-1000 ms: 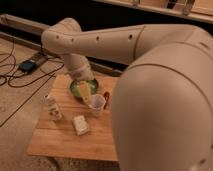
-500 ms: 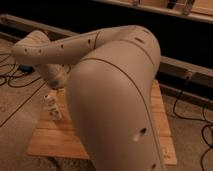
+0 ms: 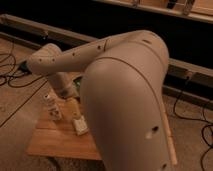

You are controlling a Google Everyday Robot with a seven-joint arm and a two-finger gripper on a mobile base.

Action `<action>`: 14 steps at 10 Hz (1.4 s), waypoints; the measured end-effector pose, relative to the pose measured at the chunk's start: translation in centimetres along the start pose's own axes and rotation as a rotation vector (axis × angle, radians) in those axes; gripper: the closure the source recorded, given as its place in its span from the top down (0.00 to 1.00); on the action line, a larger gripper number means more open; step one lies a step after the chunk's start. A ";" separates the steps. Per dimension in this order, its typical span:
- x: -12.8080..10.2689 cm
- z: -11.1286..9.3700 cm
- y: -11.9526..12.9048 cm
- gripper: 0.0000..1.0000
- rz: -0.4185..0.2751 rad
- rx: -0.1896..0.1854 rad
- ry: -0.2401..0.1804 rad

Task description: Move the arm in a circular motion

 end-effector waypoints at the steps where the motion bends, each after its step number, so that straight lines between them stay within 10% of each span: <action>1: 1.6 1.6 1.5 0.80 -0.010 -0.015 -0.016; 8: 12.3 11.2 7.8 0.80 0.071 -0.089 -0.104; 11: 16.5 10.9 8.7 0.80 0.132 -0.030 -0.207; 14: 16.5 5.5 9.8 0.80 0.149 0.105 -0.225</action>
